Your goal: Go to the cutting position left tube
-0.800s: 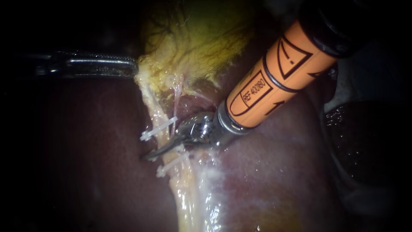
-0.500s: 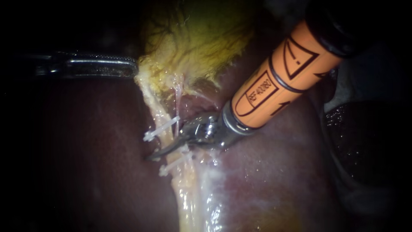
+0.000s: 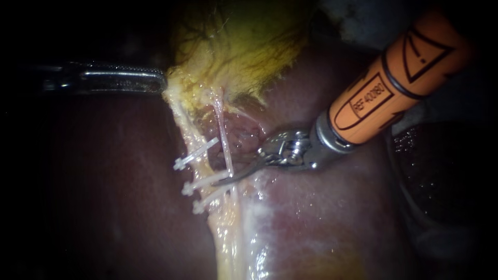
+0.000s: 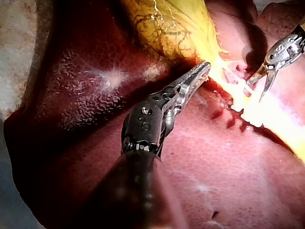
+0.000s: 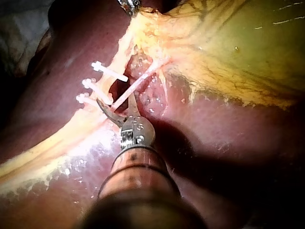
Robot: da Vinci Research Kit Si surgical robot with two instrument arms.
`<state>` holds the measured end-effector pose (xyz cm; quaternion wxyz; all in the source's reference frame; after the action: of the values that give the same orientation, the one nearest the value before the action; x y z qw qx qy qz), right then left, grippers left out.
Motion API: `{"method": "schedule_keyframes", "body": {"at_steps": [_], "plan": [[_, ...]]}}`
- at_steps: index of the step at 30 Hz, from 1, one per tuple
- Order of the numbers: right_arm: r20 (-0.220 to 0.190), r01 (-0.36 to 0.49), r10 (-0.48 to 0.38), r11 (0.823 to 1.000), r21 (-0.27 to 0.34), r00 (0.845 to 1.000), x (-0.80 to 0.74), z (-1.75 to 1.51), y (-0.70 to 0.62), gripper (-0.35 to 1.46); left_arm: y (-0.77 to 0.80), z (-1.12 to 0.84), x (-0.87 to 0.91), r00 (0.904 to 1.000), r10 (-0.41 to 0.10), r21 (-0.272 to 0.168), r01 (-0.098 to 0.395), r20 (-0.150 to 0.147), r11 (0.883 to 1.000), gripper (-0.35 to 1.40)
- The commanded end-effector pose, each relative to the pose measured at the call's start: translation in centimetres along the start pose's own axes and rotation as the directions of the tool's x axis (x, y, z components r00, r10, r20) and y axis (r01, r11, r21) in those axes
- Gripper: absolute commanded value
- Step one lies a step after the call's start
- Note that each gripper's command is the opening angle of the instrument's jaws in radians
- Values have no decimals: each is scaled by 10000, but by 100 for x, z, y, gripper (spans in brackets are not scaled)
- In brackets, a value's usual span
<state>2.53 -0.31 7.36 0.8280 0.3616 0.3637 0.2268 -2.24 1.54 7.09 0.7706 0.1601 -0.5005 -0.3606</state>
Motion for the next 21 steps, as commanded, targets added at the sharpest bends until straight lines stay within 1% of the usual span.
{"method": "schedule_keyframes", "body": {"at_steps": [1, 4, 7, 9, 10, 13, 15, 17, 20, 21], "plan": [[10, 66, -66, 10000, 21, 10000, -2, -3, 1, 129, 0, 0, 0, 10000, 0, 1, 0, 2, 10000, -35], [71, 275, -276, 9995, 154, 9996, -8, -12, 6, 129, 0, 0, 0, 10000, 1, 2, -1, 1, 10000, -35], [202, 473, -482, 9978, 461, 9986, -12, -20, 10, 129, 0, 0, 0, 10000, 1, 2, -1, 1, 10000, -35], [372, 713, -752, 9926, 982, 9965, -14, -27, 11, 130, 0, 0, 0, 10000, 1, 2, -1, 1, 10000, -35], [395, 786, -840, 9894, 1218, 9957, -14, -30, 11, 130, 0, 0, 0, 10000, 1, 2, -1, 1, 10000, -35], [28, 1081, -1107, 9759, 1895, 9939, -12, -38, 10, 129, 0, 0, 0, 10000, 1, 2, -1, 1, 10000, -35], [-356, 1294, -1245, 9634, 2349, 9916, -9, -42, 9, 129, 0, 0, 0, 10000, 1, 2, -1, 1, 10000, -35], [-580, 1485, -1379, 9508, 2719, 9887, -5, -42, 8, 129, 0, 0, 0, 10000, 1, 2, -1, 1, 10000, -35], [-828, 1736, -1551, 9317, 3191, 9844, -1, -39, 5, 127, 0, 0, 0, 10000, 1, 2, -1, 1, 10000, -35], [-839, 1777, -1588, 9287, 3255, 9837, -1, -38, 5, 127, 0, 0, 0, 10000, 1, 2, -1, 1, 10000, -35]]}}
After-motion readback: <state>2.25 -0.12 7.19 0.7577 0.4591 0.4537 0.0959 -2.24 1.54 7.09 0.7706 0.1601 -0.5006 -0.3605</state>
